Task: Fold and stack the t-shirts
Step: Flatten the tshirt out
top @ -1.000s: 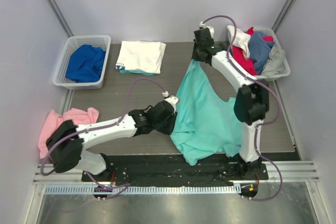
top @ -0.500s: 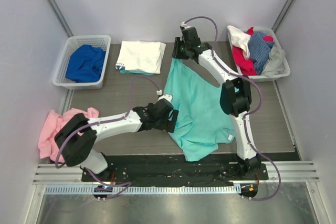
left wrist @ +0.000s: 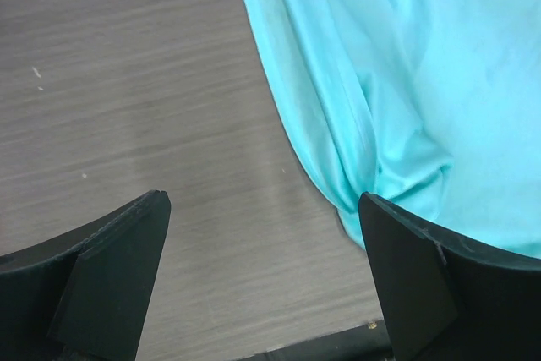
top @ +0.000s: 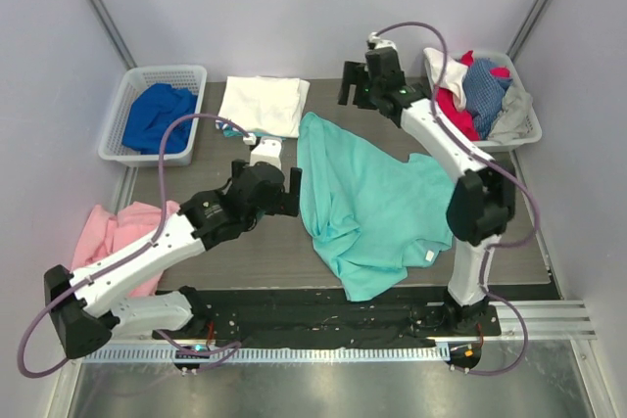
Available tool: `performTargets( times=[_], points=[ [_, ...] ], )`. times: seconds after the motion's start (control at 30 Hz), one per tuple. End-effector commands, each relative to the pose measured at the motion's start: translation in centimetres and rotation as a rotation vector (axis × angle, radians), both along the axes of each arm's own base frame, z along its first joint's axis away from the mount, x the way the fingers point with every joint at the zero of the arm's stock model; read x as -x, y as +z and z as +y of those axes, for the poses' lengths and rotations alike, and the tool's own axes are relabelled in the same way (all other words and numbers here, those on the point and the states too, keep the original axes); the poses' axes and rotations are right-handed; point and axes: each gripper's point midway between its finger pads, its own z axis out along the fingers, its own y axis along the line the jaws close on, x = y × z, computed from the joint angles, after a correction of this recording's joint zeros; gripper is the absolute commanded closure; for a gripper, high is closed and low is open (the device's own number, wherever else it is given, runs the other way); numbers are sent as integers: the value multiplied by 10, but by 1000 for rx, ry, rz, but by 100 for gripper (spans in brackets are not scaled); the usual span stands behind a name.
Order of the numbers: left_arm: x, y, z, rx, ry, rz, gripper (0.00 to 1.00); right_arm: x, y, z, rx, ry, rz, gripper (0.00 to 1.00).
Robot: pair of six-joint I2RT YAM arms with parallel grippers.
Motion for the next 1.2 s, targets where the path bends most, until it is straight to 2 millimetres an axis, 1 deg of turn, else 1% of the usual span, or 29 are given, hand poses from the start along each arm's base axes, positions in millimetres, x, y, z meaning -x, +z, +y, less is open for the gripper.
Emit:
performTargets(
  times=[0.0, 0.03, 0.07, 0.1, 0.13, 0.17, 0.2, 0.23, 0.27, 0.3, 0.33, 0.37, 0.5, 0.53, 0.57, 0.67, 0.7, 0.73, 0.77, 0.8, 0.87, 0.9, 0.93, 0.97, 1.0, 1.03, 1.07, 1.1, 1.17],
  points=[
    [-33, -20, 5, -97, 46, -15, 0, 35, 31, -82, 94, -280, -76, 11],
    [-41, -26, 0, -88, 41, -5, 0, 44, 24, -91, 115, -302, -61, 11],
    [-52, -26, -9, -72, 29, -26, 0, 57, 2, -103, 147, -323, -16, 11],
    [-60, -46, -17, -106, 23, 3, 0, 67, 5, -112, 147, -345, -21, 11],
    [-66, -52, -22, -110, 19, 11, 0, 74, 2, -118, 149, -355, -13, 11],
    [-75, -54, -34, -95, 4, 8, 0, 86, -16, -126, 170, -364, 28, 11],
    [-80, -62, -39, -102, -3, 16, 0, 92, -19, -131, 167, -378, 36, 11],
    [-84, -84, -46, -131, -16, 51, 0, 101, -13, -136, 160, -384, 25, 11],
    [-90, -86, -58, -104, -37, 46, 0, 110, -26, -139, 175, -383, 53, 11],
    [-93, -92, -63, -102, -49, 56, 0, 115, -28, -142, 176, -387, 57, 11],
    [-95, -111, -68, -125, -57, 89, 0, 121, -26, -144, 176, -386, 53, 11],
    [-99, -113, -75, -114, -64, 87, 0, 127, -35, -147, 189, -390, 72, 11],
    [-104, -138, -89, -121, -92, 129, 0, 138, -52, -154, 208, -399, 109, 11],
    [-105, -141, -90, -122, -94, 133, 0, 139, -57, -155, 207, -404, 121, 11],
    [-107, -146, -93, -124, -95, 140, 0, 141, -66, -156, 213, -405, 143, 12],
    [-110, -150, -100, -108, -106, 144, 0, 144, -83, -160, 226, -419, 184, 12],
    [-110, -156, -102, -109, -107, 153, 0, 145, -94, -160, 236, -420, 210, 12],
    [-110, -161, -104, -110, -114, 165, 0, 145, -98, -161, 239, -420, 222, 13],
    [-111, -162, -107, -99, -116, 167, 1, 146, -105, -163, 242, -427, 241, 13],
    [-110, -171, -108, -108, -123, 184, 6, 147, -114, -163, 241, -423, 268, 14],
    [-108, -178, -113, -98, -144, 206, 17, 149, -124, -164, 242, -423, 293, 15],
    [-107, -181, -114, -100, -148, 215, 28, 149, -128, -163, 236, -417, 306, 15],
    [-105, -189, -114, -108, -158, 232, 33, 149, -133, -162, 236, -411, 320, 16],
    [-103, -192, -117, -102, -176, 246, 39, 150, -137, -162, 236, -410, 330, 16],
    [-102, -196, -116, -105, -185, 256, 50, 151, -140, -162, 235, -408, 339, 16],
    [-102, -199, -114, -108, -189, 267, 55, 151, -142, -161, 228, -404, 346, 16],
    [-99, -203, -113, -111, -195, 275, 63, 151, -144, -161, 225, -401, 350, 16],
    [-99, -204, -109, -115, -191, 281, 84, 152, -146, -161, 223, -400, 355, 16],
    [-95, -207, -99, -134, -185, 292, 99, 151, -149, -160, 221, -393, 363, 17]
  ],
)
